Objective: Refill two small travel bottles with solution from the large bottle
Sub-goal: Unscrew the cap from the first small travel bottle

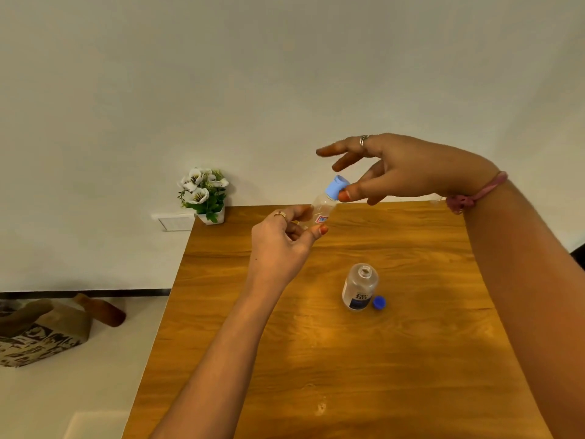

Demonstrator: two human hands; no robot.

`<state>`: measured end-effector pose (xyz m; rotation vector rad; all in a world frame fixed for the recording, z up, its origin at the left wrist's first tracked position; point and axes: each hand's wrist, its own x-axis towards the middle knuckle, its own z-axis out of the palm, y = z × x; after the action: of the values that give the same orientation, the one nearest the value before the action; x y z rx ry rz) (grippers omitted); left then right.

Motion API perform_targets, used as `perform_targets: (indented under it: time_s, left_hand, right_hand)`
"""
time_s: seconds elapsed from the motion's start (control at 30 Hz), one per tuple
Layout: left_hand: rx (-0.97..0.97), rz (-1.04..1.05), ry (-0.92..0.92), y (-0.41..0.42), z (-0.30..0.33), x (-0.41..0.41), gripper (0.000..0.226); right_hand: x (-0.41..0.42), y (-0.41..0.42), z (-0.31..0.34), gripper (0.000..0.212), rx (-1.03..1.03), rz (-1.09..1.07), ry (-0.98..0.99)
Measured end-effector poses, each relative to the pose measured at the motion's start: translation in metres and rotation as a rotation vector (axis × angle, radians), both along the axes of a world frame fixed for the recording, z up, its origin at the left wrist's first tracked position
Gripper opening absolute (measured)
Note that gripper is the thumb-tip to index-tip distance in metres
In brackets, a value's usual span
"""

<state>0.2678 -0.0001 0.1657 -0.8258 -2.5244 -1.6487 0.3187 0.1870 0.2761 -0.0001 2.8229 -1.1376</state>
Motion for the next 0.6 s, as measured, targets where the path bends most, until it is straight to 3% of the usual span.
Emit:
perform_targets:
  time_s: [0.07, 0.17, 0.3, 0.43, 0.53, 0.6]
  left_hand:
    - [0.005, -0.01, 0.004, 0.001, -0.001, 0.0, 0.045]
    - [0.001, -0.014, -0.011, 0.002, -0.002, -0.001, 0.046]
    - [0.009, -0.013, -0.031, 0.001, -0.005, -0.002, 0.047]
    - [0.017, -0.017, -0.046, 0.0, -0.006, -0.001, 0.046]
    - [0.018, -0.018, -0.069, -0.002, -0.008, -0.002, 0.048]
    - [0.022, -0.02, -0.086, -0.003, -0.009, -0.001, 0.049]
  right_hand:
    - [-0.003, -0.003, -0.003, 0.057, 0.002, -0.049, -0.009]
    - [-0.005, -0.005, -0.003, 0.036, 0.124, 0.005, 0.034]
    - [-0.006, -0.005, -0.005, 0.066, 0.086, -0.051, -0.008]
    - [-0.007, -0.009, -0.013, 0.04, 0.205, -0.036, 0.053]
    - [-0.006, -0.007, -0.01, 0.062, 0.192, -0.031, 0.045]
    - [-0.006, -0.011, -0.009, 0.057, 0.147, -0.074, 0.027]
